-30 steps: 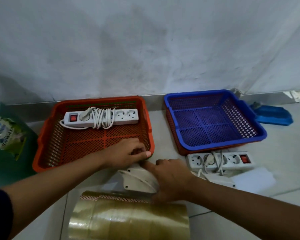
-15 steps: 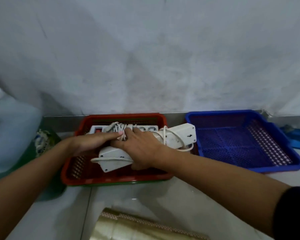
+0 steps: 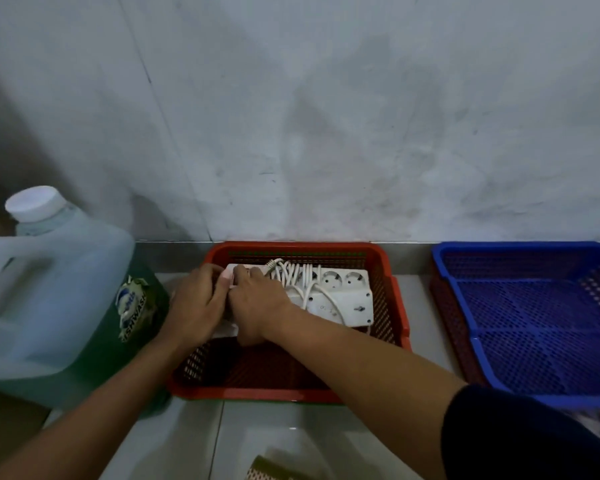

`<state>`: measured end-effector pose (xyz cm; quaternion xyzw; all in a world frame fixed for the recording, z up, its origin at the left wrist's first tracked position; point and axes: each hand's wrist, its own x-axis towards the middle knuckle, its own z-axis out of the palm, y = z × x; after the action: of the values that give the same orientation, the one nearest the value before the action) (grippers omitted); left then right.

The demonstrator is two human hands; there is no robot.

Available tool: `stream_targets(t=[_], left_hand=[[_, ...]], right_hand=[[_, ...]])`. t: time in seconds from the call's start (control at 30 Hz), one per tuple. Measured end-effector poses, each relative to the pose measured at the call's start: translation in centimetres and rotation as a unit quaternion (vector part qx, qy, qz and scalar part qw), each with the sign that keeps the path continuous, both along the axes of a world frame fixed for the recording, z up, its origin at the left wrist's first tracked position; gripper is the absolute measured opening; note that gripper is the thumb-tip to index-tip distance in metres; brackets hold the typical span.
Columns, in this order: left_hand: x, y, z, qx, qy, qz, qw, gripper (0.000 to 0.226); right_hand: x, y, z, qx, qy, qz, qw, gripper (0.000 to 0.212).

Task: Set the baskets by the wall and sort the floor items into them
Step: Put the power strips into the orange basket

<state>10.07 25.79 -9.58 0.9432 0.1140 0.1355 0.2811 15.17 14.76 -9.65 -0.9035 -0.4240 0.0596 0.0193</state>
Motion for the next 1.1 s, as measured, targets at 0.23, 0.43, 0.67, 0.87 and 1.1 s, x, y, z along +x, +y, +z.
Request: stream_targets(t=[0.23, 0.43, 0.67, 0.87, 1.1], left_hand=[[0.0, -0.6, -3.9, 0.052, 0.123, -0.08, 0.988, 0.045], [1.2, -3.0, -4.7, 0.086, 0.138, -0.069, 0.984, 0.06], [5.0, -15.7, 0.1, -0.025, -0.013, -0.236, 0.971, 0.034], [4.7, -26.6, 1.1, -0.058, -0.078, -0.348, 0.933, 0.024], [2.8, -32.5, -0.6, 0.086, -0.054, -0.463, 0.881, 0.028]], right_hand=[[1.2, -2.1, -3.6, -0.003, 0.029, -0.028, 0.999, 0.071], [0.5, -9.0, -4.1, 0.026, -0.011, -0.008, 1.0, 0.075], [-2.7, -19.5, 1.0, 0.084, -0.07, -0.091, 0.99, 0.046], [-6.4, -30.4, 3.0, 0.073, -0.12, -0.188, 0.972, 0.026], [-11.0, -42.3, 0.7, -0.04, -0.026, -0.263, 0.964, 0.033]])
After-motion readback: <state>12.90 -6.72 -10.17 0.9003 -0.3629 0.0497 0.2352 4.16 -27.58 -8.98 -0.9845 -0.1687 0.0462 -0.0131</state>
